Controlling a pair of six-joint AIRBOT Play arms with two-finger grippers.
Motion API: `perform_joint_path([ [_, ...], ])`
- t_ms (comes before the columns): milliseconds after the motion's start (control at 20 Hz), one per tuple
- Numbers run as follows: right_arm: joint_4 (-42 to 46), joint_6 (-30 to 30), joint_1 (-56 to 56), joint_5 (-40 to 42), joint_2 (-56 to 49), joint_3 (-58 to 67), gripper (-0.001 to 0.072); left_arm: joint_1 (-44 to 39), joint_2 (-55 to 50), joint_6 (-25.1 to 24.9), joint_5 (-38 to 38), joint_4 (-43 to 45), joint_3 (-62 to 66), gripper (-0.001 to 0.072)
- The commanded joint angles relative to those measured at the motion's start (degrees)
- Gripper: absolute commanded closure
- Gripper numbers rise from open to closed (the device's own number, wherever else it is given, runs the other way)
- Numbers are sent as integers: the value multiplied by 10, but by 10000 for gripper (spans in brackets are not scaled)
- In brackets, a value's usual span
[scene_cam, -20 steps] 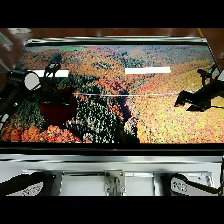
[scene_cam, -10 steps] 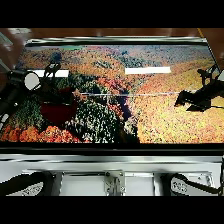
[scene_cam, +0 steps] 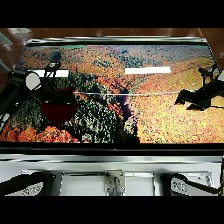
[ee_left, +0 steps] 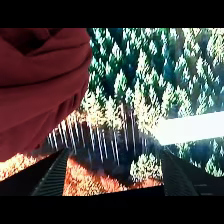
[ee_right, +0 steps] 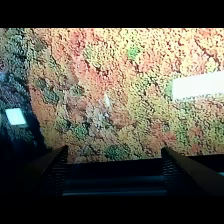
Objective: Fold the shirts.
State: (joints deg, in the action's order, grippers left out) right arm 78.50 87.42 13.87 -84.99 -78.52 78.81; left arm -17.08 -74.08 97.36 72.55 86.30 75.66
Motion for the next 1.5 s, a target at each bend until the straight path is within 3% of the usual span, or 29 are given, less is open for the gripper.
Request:
perform_joint_path([
  [0, 0, 0, 0, 8, 0, 0, 9, 0, -4, -1, 9, -36, 0, -8],
  [400, -1, -68, -1, 31, 0, 0, 9, 0, -10, -10, 12, -79, 0, -8],
  [450, -1, -71, -1, 31, 0, 0, 9, 0, -12, -28, 3, -54, 0, -6],
  [550, -1, -86, -1, 31, 0, 0, 9, 17, -21, 38, -6, 50, 2, -7],
  [600, 0, -95, -1, 31, 0, 0, 9, 45, -33, 36, 2, 70, 7, -8],
  [650, 0, -100, -1, 31, 0, 0, 9, 78, -44, 16, 6, 70, 11, -8],
  [900, -2, -101, -1, 32, 0, 0, 9, 205, -125, 13, 14, 21, 18, -9],
  [1250, -7, -88, -1, 49, 0, 0, 9, 206, -218, 9, -32, -33, 18, -5],
  [1300, -7, -84, -1, 53, 0, 0, 9, 206, -223, 9, -31, -35, 18, 68],
  [1350, -7, -80, -1, 56, 0, 0, 9, 207, -224, 6, -31, -44, 18, 501],
  [1400, -10, -80, -1, 56, 0, 0, 9, 206, -221, -11, -31, -57, 19, 669],
  [1450, -17, -80, -1, 53, 0, 0, 9, 206, -214, -29, -29, -76, 25, 669],
])
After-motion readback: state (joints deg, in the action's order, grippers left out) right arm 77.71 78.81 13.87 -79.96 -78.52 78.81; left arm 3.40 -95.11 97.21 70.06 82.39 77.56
